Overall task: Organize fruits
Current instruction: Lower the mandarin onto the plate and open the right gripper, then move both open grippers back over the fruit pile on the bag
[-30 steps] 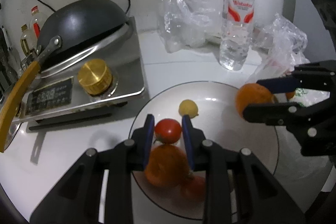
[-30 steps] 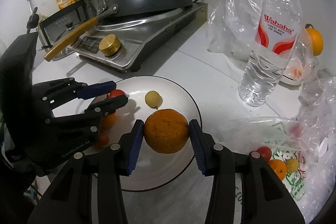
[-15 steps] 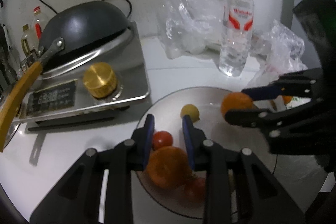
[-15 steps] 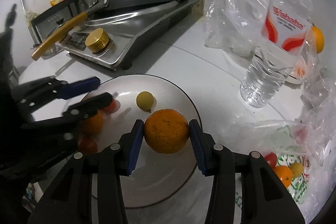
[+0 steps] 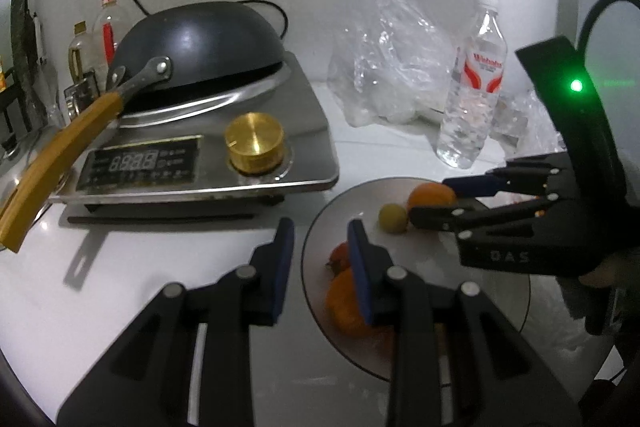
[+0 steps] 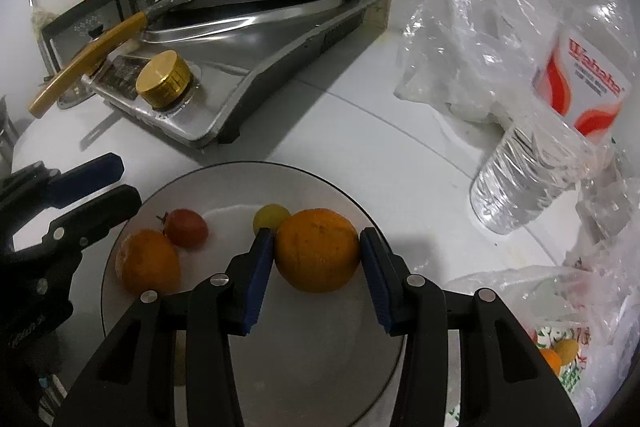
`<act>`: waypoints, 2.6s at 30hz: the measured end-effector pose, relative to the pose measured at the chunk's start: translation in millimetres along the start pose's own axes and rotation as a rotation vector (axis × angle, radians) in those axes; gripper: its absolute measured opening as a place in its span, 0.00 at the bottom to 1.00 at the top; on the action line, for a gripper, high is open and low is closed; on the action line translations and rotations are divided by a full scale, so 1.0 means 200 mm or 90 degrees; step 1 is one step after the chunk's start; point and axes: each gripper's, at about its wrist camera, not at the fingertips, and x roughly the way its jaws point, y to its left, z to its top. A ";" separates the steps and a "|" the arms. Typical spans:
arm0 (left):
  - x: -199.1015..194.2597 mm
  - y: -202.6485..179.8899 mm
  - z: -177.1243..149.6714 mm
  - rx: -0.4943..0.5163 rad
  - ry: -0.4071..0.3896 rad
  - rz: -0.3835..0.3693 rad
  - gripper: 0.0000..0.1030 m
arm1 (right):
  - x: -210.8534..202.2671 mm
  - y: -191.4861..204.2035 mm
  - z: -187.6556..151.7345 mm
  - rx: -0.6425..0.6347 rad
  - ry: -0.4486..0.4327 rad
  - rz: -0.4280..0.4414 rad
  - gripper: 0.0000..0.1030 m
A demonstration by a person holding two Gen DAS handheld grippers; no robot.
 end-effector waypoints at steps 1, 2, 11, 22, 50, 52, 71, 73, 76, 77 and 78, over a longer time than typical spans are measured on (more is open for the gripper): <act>0.00 0.00 0.00 0.000 0.001 -0.001 0.28 | 0.00 0.01 0.00 -0.001 -0.001 0.001 0.45; 0.00 0.00 -0.01 0.000 0.001 0.000 0.28 | 0.01 0.02 0.01 -0.003 -0.002 0.004 0.45; -0.03 0.01 -0.02 -0.006 0.002 0.003 0.28 | 0.01 0.08 0.02 -0.007 0.001 0.047 0.46; -0.07 -0.01 -0.02 -0.005 0.000 0.007 0.28 | -0.02 0.09 0.03 -0.015 -0.012 0.023 0.46; -0.21 -0.33 0.01 0.020 0.001 -0.009 0.31 | -0.50 -0.13 -0.17 0.025 -0.078 0.019 0.46; -0.20 -0.36 0.02 0.015 0.008 -0.017 0.31 | -0.53 -0.16 -0.19 0.027 -0.085 0.017 0.46; -0.18 -0.72 0.10 0.030 0.006 -0.027 0.41 | -0.81 -0.49 -0.43 0.043 -0.135 0.003 0.46; -0.18 -0.79 0.09 0.054 0.004 -0.023 0.42 | -0.82 -0.53 -0.46 0.047 -0.136 0.000 0.46; -0.15 -0.86 0.09 0.067 0.020 -0.034 0.42 | -0.82 -0.60 -0.52 0.059 -0.128 -0.001 0.46; -0.15 -0.89 0.08 0.078 0.021 -0.037 0.42 | -0.81 -0.61 -0.53 0.061 -0.125 -0.002 0.46; -0.14 -0.92 0.08 0.087 0.019 -0.036 0.42 | -0.82 -0.63 -0.55 0.063 -0.125 -0.002 0.46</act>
